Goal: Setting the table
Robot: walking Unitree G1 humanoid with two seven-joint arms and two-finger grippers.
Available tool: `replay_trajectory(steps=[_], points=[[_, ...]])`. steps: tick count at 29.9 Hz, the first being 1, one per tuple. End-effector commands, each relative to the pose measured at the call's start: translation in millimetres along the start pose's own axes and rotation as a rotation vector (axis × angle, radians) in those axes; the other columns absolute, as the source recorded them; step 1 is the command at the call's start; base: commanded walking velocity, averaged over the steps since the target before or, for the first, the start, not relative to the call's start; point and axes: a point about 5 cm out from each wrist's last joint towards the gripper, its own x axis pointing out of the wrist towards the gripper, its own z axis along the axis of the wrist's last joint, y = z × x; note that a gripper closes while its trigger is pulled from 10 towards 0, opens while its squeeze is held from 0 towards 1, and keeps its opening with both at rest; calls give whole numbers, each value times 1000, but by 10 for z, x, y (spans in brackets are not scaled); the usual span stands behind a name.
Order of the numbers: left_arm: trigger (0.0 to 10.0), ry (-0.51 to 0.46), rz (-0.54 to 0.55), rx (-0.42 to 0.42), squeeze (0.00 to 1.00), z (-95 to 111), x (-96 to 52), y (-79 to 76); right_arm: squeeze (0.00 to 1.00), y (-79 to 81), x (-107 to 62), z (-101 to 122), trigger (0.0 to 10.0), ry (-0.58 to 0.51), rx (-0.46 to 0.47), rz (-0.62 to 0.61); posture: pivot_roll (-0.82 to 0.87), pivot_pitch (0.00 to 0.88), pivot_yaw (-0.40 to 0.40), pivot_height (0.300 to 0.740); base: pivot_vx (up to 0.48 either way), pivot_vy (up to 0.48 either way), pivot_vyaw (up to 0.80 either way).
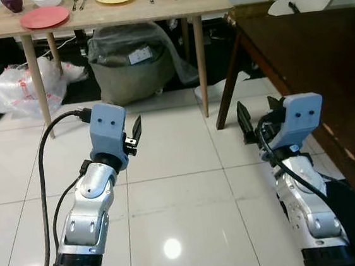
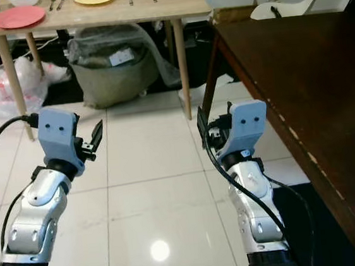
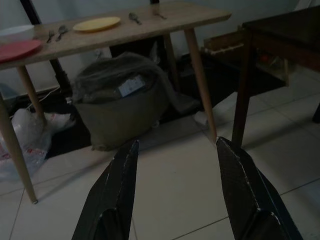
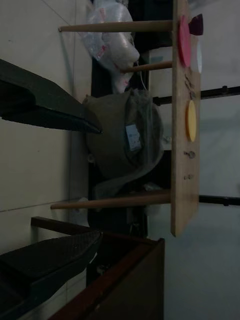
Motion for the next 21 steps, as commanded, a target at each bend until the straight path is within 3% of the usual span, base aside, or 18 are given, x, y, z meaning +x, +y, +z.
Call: replay_trajectory(steps=[1, 21], points=[[10000, 19, -9, 6, 0, -21, 2, -18, 0, -5, -4, -11, 10000, 7, 6, -8, -143, 0, 36, 740, 0, 0, -463], [10000, 28, -2, 60, 0, -45, 0, -40, 0, -33, 12, 6, 10000, 1, 14, -14, -141, 0, 35, 740, 0, 0, -800]])
